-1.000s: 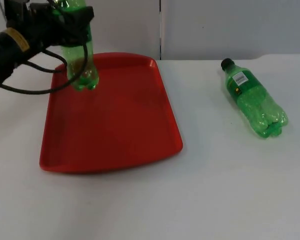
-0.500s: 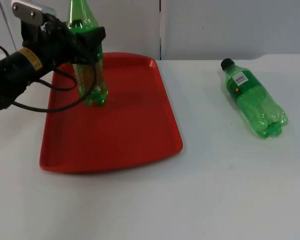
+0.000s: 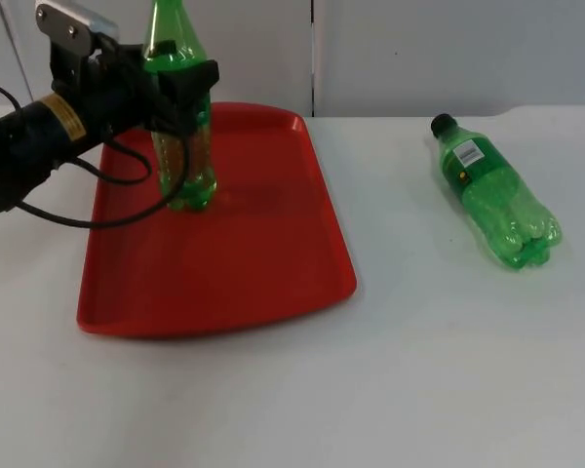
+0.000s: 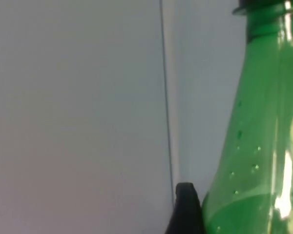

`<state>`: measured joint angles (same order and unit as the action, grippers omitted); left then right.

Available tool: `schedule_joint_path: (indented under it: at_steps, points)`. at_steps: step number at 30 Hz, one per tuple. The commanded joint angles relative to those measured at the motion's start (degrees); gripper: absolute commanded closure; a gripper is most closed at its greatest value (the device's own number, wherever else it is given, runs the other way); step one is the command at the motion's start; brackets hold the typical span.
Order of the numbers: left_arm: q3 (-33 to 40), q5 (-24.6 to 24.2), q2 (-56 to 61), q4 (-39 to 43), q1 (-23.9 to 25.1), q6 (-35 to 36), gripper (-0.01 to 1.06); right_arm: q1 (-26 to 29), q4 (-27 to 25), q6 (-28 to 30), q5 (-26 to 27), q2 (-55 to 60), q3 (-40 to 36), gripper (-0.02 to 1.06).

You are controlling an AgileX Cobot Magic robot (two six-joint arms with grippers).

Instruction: Place the bottle upright on the tray.

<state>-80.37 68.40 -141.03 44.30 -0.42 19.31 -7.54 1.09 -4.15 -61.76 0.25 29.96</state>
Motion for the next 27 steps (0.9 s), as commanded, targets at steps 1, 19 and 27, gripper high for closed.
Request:
schedule_joint_path:
  at_steps: [1, 19, 27]
  points:
    - [-0.1, -0.3, -0.1, 2.1, -0.3, 0.6, 0.62, 0.4, -0.1, 0.4, 0.0, -0.3, -0.4, -0.01]
    - [-0.1, -0.7, -0.1, 5.7, -0.1, 2.2, 0.00, 0.4, -0.1, 0.4, 0.0, -0.3, -0.4, -0.01]
    - [0.1, -0.8, -0.1, 7.7, 1.8, 3.4, 0.00, 0.4, -0.1, 0.4, 0.0, -0.3, -0.4, -0.01]
